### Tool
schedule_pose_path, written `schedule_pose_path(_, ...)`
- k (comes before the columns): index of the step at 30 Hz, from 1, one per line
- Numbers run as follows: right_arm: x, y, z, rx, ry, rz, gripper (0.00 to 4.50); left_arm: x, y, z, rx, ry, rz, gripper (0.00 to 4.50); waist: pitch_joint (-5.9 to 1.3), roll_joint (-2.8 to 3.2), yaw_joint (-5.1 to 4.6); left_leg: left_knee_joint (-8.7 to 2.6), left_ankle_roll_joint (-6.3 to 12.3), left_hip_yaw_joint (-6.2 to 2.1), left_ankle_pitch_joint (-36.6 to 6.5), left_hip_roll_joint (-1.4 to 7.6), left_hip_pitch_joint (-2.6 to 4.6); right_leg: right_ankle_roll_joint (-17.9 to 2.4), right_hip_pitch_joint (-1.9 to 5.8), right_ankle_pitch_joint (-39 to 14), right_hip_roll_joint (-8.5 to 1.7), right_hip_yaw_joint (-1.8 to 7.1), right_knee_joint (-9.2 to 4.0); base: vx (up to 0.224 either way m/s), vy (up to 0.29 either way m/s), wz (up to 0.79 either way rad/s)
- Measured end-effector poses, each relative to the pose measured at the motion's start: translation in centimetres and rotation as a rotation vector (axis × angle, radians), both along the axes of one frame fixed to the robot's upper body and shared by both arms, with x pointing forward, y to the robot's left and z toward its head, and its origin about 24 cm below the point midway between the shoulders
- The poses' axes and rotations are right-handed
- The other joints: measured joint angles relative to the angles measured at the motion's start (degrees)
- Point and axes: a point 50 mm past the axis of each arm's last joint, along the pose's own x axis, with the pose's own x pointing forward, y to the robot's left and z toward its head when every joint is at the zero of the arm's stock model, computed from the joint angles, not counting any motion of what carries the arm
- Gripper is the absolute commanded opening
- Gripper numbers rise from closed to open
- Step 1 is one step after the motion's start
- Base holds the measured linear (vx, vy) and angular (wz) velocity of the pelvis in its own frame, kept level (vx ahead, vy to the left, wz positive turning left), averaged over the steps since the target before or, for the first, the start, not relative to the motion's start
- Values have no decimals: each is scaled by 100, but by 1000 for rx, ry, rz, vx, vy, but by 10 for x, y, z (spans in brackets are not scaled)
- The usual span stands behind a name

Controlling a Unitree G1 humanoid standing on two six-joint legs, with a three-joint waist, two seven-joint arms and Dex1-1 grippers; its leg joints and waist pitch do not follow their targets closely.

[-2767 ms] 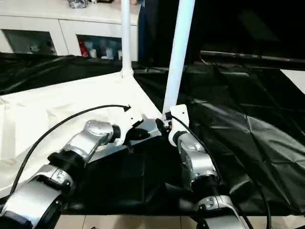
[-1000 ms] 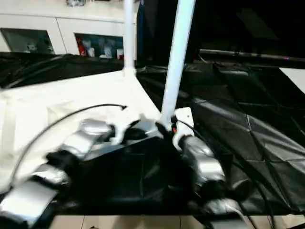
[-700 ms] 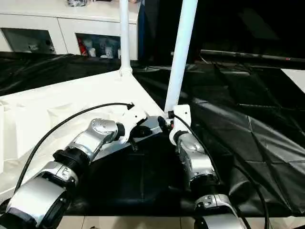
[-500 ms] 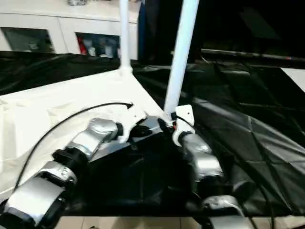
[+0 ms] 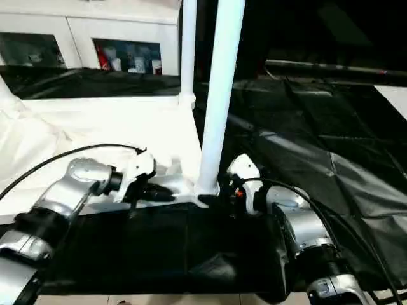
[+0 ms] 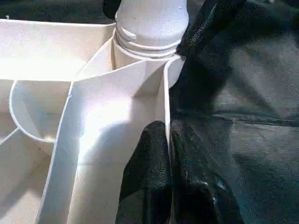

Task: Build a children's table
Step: Rotate leg to tighten

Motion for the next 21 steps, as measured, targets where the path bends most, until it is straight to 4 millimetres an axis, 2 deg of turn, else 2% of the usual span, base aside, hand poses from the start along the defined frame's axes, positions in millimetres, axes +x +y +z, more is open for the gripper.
schedule_pose_path(16,-4,6,-1,20,3,90,387,-9,2,-1,-6,32,-30,0,8,-15,11,8,-6,-1,-1,1,4,0,0,0,0,1,13,0,0,0)
schedule_pose_path(17,-5,6,-1,20,3,91,360,-9,3,-1,-6,33,-29,0,8,-15,10,8,-6,-1,-1,1,4,0,0,0,0,1,13,0,0,0)
schedule_pose_path(19,-5,7,-1,21,-3,95,360,-10,4,-1,-5,34,-26,0,6,-18,6,9,-5,-1,-1,1,5,0,1,0,0,2,15,0,0,0)
schedule_pose_path(21,-5,7,-1,21,-11,99,335,-10,4,-1,-4,35,-22,0,4,-23,-8,12,-5,-1,-1,1,7,-1,1,1,0,2,17,0,0,0)
